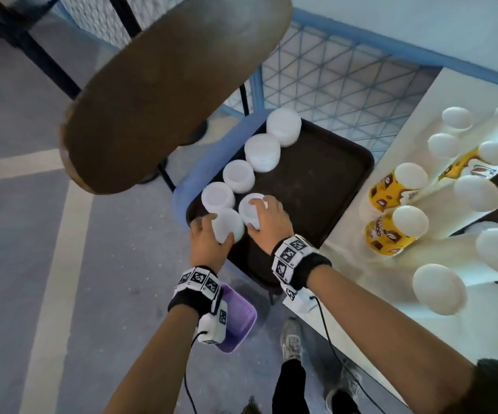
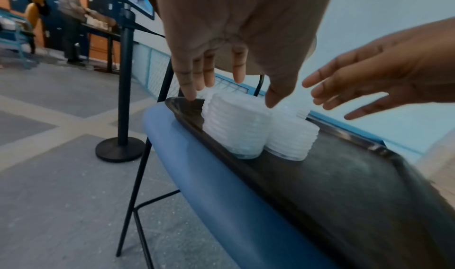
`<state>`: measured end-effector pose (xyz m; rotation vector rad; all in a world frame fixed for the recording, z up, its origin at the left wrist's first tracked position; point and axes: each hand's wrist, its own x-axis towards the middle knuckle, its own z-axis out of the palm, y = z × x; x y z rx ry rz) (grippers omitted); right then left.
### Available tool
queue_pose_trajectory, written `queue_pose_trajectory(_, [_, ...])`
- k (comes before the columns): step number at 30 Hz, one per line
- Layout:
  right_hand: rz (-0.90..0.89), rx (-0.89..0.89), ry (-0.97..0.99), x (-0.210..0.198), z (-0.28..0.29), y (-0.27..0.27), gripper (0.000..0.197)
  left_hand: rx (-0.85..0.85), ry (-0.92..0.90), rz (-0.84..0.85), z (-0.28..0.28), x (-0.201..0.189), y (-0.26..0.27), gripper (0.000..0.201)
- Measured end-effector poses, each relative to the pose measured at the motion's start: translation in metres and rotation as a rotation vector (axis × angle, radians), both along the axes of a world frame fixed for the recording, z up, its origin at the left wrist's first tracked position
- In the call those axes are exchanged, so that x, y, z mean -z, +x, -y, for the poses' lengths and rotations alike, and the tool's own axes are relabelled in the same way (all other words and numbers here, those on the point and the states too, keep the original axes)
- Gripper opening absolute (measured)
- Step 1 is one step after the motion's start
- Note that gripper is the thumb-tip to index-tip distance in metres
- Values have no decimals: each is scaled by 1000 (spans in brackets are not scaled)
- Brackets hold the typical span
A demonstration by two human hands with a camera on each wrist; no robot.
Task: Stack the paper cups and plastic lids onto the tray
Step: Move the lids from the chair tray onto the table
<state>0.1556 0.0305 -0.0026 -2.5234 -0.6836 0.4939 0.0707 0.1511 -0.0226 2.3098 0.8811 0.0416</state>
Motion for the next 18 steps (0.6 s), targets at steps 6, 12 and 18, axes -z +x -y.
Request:
queue_pose_trajectory(6, [35,-64,-182,25,-20,27,69,98,31,-55,-8,9,14,65])
queue_pose_trajectory(12, [-33,-29,-164,35,-16,34,73,85,8,-21,1,12,19,63])
queue_pose_trajectory(18, [-97,220,-170,31,6,34,88,185,-59,-44,19,12,21,84])
